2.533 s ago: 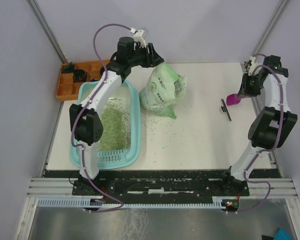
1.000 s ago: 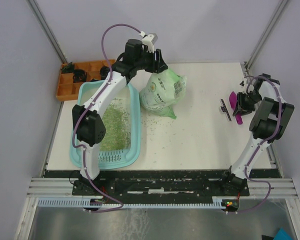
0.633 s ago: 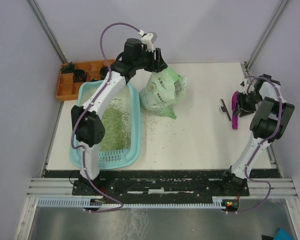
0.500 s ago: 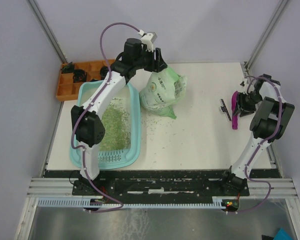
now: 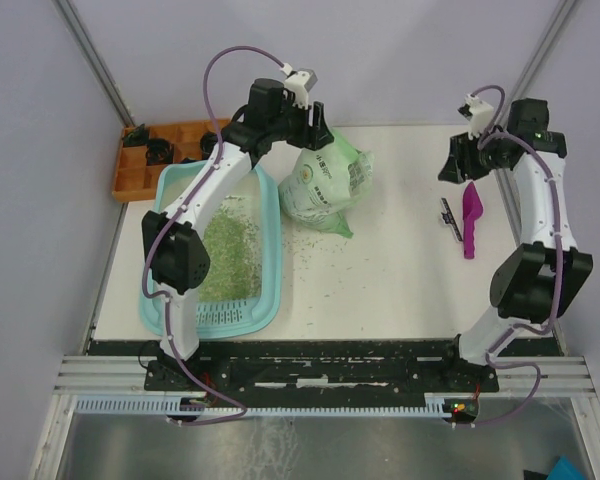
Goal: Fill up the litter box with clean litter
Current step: Place the spatula at the center of the board.
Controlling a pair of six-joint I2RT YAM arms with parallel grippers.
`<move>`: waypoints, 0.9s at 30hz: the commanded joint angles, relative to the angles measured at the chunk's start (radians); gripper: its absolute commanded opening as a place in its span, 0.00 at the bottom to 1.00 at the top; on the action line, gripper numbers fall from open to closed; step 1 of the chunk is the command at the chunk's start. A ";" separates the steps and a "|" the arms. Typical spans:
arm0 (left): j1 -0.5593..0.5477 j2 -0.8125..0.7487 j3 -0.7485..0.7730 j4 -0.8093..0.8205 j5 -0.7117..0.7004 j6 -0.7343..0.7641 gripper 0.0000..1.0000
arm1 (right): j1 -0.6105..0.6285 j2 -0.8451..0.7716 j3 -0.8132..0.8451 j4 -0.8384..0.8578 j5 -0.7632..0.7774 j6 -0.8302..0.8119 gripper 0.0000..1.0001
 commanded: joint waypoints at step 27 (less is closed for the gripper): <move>0.134 -0.220 -0.167 0.121 0.041 0.020 0.03 | 0.347 0.139 -0.070 0.265 -0.401 -0.121 0.53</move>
